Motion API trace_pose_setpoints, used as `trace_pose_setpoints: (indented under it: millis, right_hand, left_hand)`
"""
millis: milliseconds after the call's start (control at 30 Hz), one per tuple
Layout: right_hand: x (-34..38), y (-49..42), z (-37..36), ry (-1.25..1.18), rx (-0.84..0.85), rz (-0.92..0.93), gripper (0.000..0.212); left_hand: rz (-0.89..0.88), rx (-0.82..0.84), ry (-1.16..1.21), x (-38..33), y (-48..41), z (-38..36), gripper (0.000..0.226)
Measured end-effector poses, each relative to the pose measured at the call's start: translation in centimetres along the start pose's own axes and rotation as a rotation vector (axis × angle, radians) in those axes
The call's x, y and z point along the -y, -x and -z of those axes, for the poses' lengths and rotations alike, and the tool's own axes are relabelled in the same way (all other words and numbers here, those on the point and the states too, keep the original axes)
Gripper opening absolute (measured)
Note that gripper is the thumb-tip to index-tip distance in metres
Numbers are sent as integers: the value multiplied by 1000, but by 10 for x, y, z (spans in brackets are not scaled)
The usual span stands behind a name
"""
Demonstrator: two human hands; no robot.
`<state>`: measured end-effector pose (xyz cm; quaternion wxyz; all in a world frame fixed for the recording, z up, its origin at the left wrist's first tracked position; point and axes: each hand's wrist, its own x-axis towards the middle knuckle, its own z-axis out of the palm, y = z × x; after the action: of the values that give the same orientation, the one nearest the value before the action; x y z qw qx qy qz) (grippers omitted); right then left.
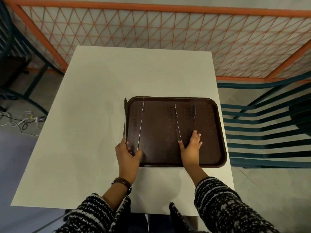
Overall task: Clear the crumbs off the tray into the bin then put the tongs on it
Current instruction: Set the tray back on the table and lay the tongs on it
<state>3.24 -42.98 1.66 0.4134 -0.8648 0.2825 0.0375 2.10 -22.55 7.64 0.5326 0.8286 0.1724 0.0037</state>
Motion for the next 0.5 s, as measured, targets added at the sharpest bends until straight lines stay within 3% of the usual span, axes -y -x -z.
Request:
trace_pose_setpoints:
  millis: [133, 500]
  right_hand:
    - [3, 0, -5, -28, -11, -39, 77]
    - [-2, -2, -8, 15, -24, 6, 87]
  left_hand:
    - [28, 6, -6, 5, 4, -7, 45]
    - [103, 55, -72, 8, 10, -30, 63]
